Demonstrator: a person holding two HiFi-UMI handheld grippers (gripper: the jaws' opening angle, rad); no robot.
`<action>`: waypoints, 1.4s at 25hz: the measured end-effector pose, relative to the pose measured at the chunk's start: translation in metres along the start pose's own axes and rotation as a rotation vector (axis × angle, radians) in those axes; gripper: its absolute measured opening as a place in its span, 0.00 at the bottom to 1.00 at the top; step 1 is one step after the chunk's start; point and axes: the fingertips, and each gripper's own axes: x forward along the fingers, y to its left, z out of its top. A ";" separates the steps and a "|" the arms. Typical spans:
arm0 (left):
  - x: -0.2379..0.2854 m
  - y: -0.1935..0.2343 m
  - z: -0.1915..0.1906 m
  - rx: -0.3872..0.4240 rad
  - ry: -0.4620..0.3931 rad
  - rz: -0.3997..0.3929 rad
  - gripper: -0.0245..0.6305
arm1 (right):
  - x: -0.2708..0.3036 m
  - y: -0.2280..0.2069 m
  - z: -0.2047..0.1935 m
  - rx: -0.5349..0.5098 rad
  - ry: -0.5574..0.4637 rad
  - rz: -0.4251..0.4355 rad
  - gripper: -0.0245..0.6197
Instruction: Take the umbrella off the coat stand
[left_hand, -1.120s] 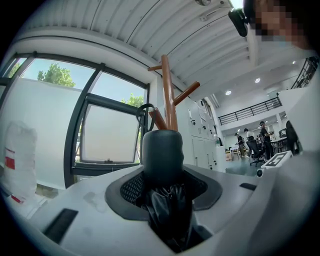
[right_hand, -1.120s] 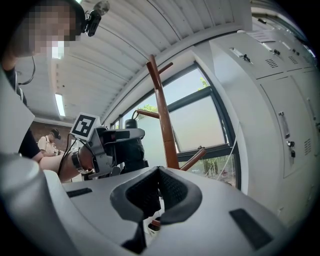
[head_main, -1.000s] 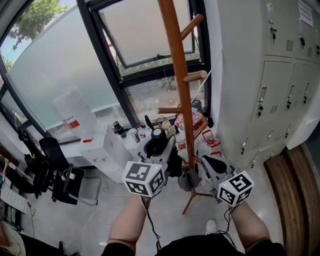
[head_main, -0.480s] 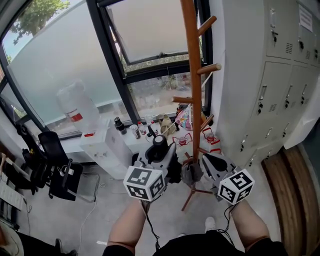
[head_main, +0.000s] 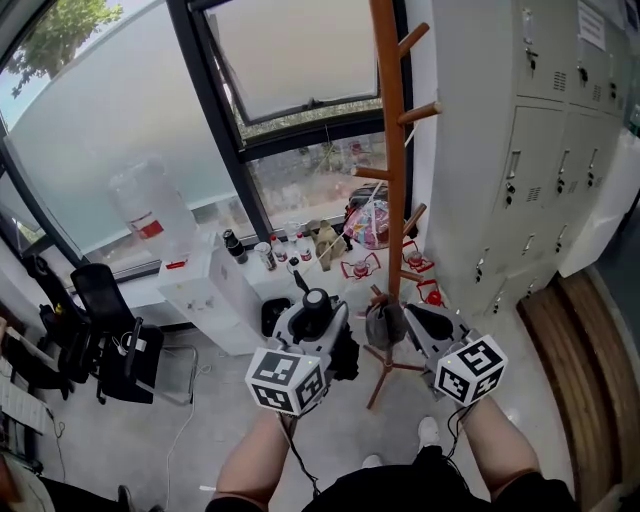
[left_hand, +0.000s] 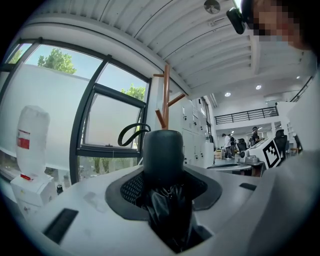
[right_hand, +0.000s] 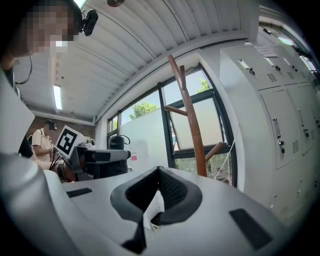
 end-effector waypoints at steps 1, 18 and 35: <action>-0.005 -0.002 -0.004 -0.003 0.003 -0.004 0.30 | -0.002 0.004 -0.003 0.001 0.003 -0.003 0.12; -0.048 -0.089 -0.050 -0.080 0.025 0.015 0.30 | -0.070 0.007 -0.013 -0.036 0.054 0.039 0.12; -0.072 -0.220 -0.095 -0.108 0.089 0.060 0.30 | -0.167 0.009 -0.040 -0.029 0.071 0.151 0.12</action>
